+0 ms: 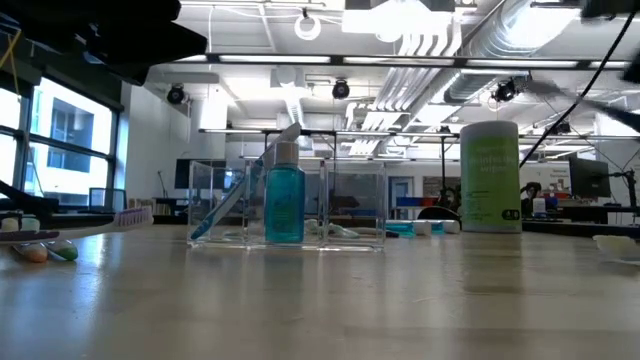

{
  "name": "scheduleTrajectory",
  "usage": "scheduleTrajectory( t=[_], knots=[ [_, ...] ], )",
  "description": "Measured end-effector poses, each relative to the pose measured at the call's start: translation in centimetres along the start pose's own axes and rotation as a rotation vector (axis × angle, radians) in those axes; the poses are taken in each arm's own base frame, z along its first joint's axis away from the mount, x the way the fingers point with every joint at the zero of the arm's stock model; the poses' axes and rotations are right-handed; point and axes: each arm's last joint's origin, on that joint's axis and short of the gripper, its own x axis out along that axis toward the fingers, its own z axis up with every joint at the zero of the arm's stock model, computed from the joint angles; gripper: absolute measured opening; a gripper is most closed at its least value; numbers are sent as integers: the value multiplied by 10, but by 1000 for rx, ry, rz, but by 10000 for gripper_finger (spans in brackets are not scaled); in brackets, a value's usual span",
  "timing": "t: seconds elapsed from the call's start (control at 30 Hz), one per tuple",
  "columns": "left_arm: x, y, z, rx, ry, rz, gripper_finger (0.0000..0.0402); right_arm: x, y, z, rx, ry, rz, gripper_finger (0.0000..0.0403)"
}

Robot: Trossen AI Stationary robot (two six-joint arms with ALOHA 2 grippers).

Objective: Pick & Place toothbrushing station
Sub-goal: Put the blue toothbrush into the right side of the transparent organizer

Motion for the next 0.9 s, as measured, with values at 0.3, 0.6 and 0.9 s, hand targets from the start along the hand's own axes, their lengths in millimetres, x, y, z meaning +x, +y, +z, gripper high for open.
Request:
scheduleTrajectory(
  t=[0.3,0.6,0.9],
  knots=[
    [0,0,0,25,4,-14,200,-15,31,28,-321,-543,26,11],
    [0,0,-1,64,7,-14,200,-14,50,52,-449,-752,-25,12],
    [0,0,-3,81,26,-10,200,20,57,97,-588,-823,3,11]
  ],
)
